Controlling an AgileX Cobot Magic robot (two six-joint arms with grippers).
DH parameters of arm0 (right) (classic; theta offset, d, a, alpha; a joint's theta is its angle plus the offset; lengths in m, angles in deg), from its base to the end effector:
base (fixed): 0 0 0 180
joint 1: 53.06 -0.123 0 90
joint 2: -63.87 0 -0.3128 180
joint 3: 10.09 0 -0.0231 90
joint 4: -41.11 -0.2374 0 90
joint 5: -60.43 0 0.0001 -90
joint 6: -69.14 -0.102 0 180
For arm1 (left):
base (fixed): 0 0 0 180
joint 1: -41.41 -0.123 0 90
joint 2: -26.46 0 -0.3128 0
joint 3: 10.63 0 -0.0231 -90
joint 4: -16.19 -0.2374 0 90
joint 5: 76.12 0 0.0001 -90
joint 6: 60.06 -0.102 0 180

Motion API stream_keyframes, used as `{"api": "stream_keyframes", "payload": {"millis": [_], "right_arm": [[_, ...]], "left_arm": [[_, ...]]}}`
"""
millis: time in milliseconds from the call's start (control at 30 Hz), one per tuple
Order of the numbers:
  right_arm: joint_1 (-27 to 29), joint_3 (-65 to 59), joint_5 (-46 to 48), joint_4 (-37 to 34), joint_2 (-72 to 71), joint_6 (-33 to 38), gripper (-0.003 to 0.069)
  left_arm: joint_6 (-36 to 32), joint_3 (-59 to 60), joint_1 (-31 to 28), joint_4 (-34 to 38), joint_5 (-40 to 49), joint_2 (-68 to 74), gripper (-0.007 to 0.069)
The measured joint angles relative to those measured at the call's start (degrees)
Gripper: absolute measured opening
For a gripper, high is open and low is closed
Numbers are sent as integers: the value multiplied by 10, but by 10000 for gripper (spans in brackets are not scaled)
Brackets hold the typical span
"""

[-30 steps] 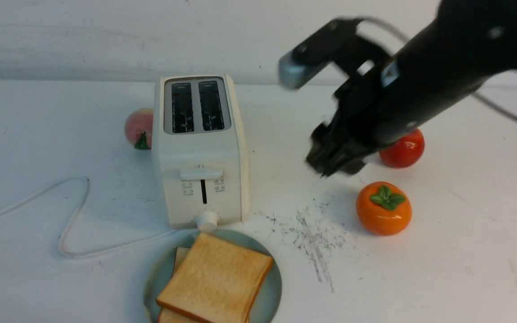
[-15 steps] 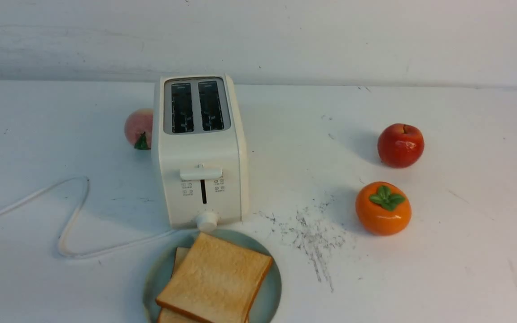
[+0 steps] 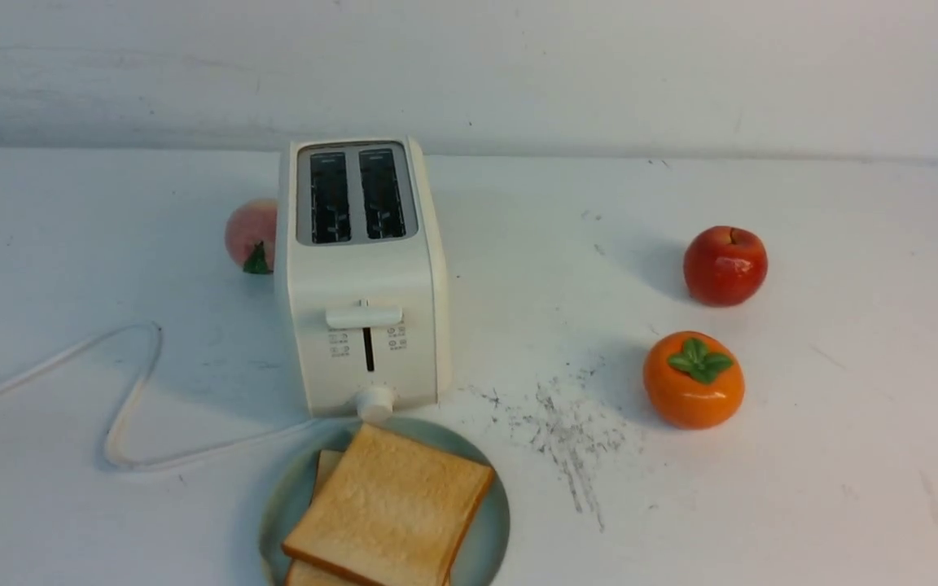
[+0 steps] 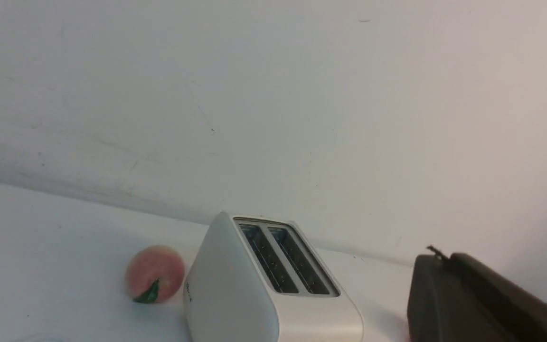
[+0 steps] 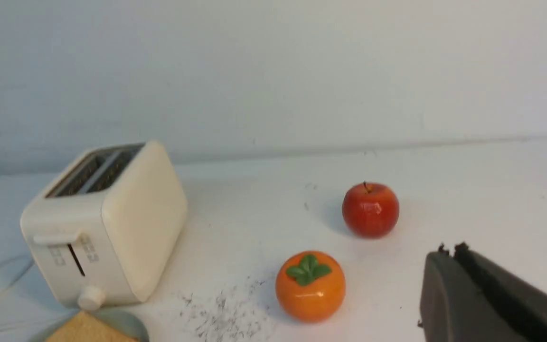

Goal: Take toasted bread from bread machine on white table place on plate.

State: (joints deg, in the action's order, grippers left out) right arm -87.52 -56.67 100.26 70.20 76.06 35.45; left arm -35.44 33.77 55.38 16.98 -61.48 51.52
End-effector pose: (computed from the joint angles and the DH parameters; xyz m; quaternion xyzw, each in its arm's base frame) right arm 0.0030 -0.0365 0.3236 -0.0463 0.7335 0.1485 0.6616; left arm 0.0313 -0.0081 0.3708 -0.0653 0.6666 -0.2511 0.6988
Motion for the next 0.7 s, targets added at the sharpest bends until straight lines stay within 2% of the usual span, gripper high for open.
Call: {"api": "stream_keyframes", "payload": {"millis": [200,700], "right_arm": [[-1,-1,-50,0,29,8,4],[-1,-1,-54,3,30,11,15]], "left_arm": [[0,0,0,21,3,14,-3],[0,1,0,25,14,16,1]]}}
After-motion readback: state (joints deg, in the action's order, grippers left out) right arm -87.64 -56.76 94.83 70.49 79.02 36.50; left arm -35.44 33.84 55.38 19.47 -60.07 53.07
